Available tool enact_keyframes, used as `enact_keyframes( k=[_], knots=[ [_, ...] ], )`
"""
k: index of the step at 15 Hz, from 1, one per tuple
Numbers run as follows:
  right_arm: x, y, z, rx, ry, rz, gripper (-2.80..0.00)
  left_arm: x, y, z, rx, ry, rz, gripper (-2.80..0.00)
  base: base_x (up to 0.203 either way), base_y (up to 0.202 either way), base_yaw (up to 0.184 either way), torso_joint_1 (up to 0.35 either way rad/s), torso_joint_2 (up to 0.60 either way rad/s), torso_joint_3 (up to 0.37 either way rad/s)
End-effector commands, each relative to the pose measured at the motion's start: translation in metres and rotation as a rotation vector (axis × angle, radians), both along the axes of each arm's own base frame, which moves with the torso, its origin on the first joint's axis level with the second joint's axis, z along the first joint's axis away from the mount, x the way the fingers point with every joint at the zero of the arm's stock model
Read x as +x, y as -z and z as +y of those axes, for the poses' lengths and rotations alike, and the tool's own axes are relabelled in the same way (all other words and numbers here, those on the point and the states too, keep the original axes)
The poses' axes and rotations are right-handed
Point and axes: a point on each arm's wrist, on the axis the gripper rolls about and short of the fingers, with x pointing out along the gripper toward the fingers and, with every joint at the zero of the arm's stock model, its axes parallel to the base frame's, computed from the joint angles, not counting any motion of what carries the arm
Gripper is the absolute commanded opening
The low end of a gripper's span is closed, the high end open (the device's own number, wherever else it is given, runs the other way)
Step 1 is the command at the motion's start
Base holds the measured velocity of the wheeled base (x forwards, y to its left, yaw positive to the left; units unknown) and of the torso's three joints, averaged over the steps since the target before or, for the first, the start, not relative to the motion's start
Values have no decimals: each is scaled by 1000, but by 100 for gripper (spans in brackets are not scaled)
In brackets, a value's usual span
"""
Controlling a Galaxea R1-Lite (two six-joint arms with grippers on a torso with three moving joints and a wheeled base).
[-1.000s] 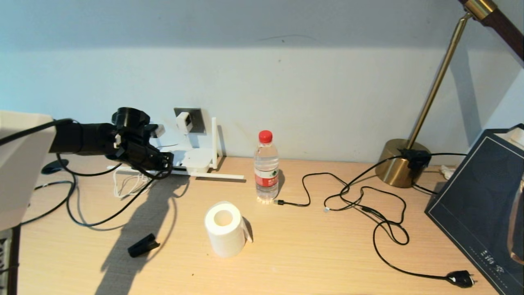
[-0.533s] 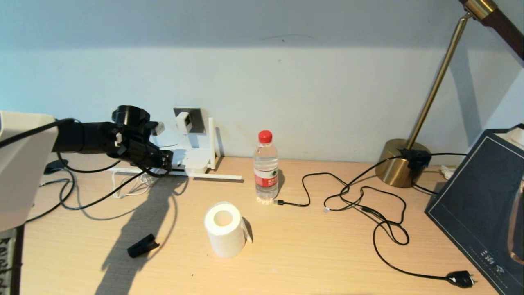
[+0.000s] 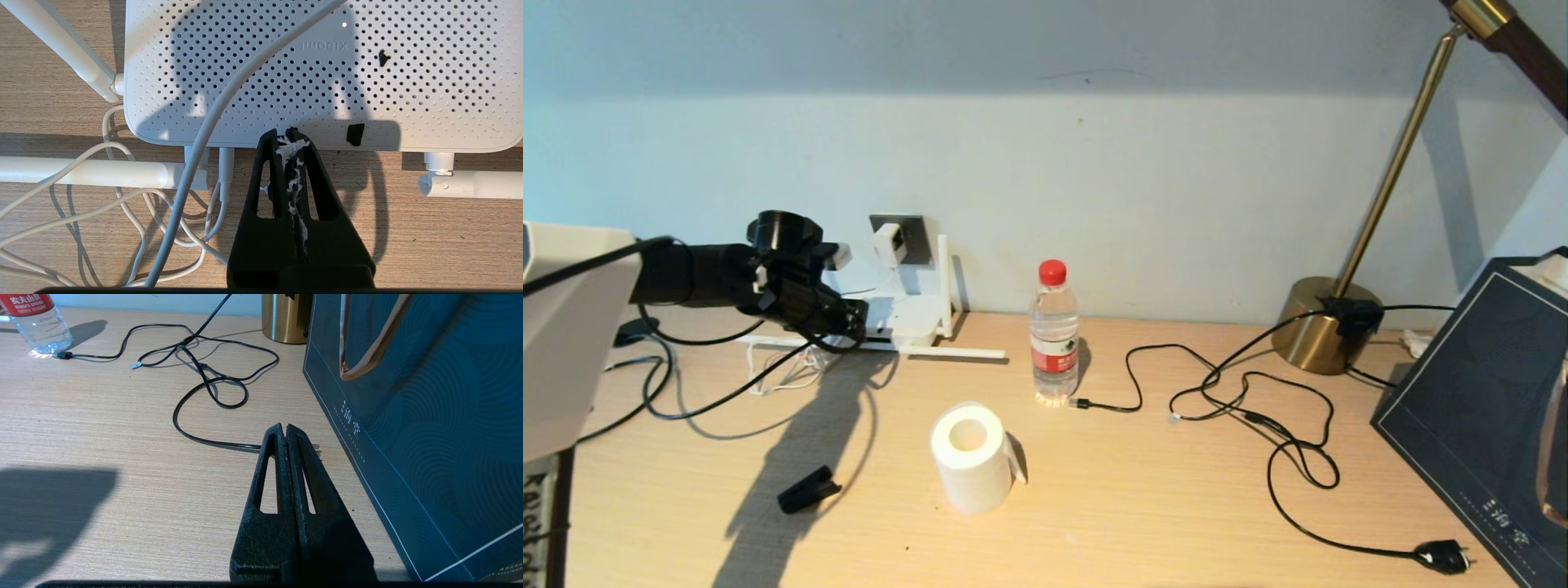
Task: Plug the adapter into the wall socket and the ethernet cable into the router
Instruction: Align cable and router interface
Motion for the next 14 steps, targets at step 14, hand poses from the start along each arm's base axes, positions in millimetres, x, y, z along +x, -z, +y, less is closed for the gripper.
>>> enact_keyframes(
  k=[14],
  knots=[
    [0,0,0,0,0,0,-280,-40,-18,-2,-8,7,28,0,0,0,0,0,0,0]
  ],
)
